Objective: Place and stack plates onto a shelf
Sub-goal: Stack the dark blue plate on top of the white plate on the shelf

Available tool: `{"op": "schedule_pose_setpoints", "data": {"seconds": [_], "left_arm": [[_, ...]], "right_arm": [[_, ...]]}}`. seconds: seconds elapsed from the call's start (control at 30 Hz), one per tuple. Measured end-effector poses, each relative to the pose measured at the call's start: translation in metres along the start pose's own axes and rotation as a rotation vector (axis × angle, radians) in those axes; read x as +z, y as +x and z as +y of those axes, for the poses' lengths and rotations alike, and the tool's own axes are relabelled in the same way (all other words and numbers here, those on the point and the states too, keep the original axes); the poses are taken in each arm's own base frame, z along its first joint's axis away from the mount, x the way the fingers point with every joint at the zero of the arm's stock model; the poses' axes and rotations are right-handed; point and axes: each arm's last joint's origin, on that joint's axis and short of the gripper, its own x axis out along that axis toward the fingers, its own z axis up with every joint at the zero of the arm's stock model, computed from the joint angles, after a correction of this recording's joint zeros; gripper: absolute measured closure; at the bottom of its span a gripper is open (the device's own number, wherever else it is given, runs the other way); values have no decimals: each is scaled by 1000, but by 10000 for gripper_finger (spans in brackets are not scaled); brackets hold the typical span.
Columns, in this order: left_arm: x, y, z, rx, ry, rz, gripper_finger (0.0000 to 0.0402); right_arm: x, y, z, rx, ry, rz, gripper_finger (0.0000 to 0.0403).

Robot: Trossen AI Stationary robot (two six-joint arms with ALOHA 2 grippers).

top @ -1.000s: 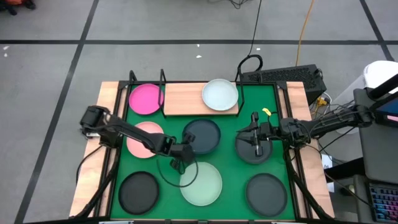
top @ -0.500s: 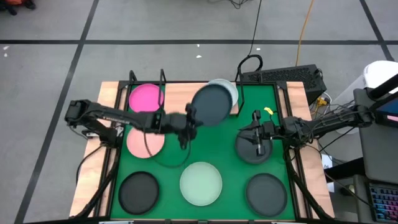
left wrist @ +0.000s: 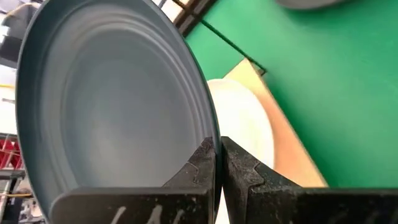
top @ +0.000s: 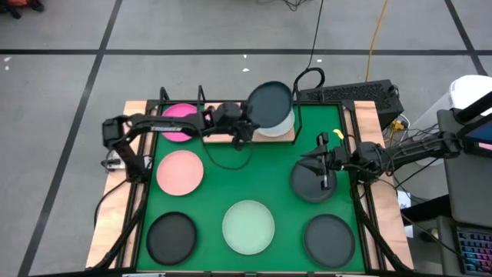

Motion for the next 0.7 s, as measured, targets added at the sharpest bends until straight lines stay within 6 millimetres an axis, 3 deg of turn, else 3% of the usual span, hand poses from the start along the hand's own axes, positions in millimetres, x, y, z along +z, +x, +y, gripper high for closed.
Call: {"op": "schedule_pose_setpoints", "data": {"seconds": [0.3, 0.43, 0.7], "left_arm": [[-10, 38, 8, -146, -4, 113, 391], [-15, 51, 1, -176, -9, 134, 369], [-19, 56, -4, -180, -10, 175, 338]], "right_arm": [[1, 0, 0, -3, 9, -7, 305], [1, 0, 0, 0, 9, -7, 305], [1, 0, 0, 0, 8, -5, 305]]}}
